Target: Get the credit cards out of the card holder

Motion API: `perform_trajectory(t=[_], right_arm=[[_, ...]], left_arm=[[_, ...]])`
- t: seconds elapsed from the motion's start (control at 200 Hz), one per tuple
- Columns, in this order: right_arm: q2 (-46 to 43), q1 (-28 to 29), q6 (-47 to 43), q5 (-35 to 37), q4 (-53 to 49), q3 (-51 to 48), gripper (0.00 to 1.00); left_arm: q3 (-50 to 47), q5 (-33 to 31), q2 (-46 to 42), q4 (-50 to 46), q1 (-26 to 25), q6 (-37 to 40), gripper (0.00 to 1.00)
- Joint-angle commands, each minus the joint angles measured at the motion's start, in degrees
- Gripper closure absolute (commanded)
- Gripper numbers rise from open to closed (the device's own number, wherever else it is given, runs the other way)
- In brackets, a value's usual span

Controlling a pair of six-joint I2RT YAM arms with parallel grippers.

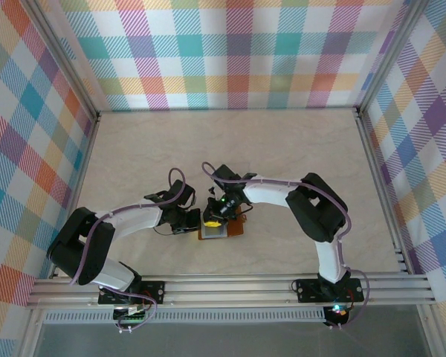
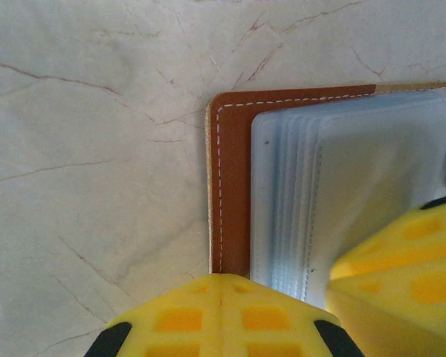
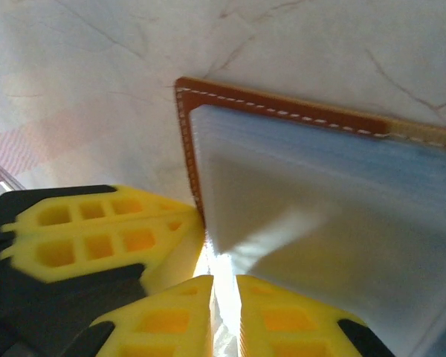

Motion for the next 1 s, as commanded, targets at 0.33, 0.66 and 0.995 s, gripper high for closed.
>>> perform_trajectory(t=[0.33,0.66,0.995], right_arm=[[0.1,0.7,-7.4,13.4,-18.7,4.1,0.59],[-1.1,1.8,-11.3,24.1,-29.7,8.6,0.42],[-4.0,1.7,-12.9,32.2,-33.8,7.8,0.4]], left_arm=[[-1.1,-0.3,1.1,-1.1,0.8,-0.1,0.98],[-1.5,-1.2,-0.2,-2.2,0.8,0.0,0.98],[-0.9,-1.6,-0.9,-3.5,0.8,0.0,0.98]])
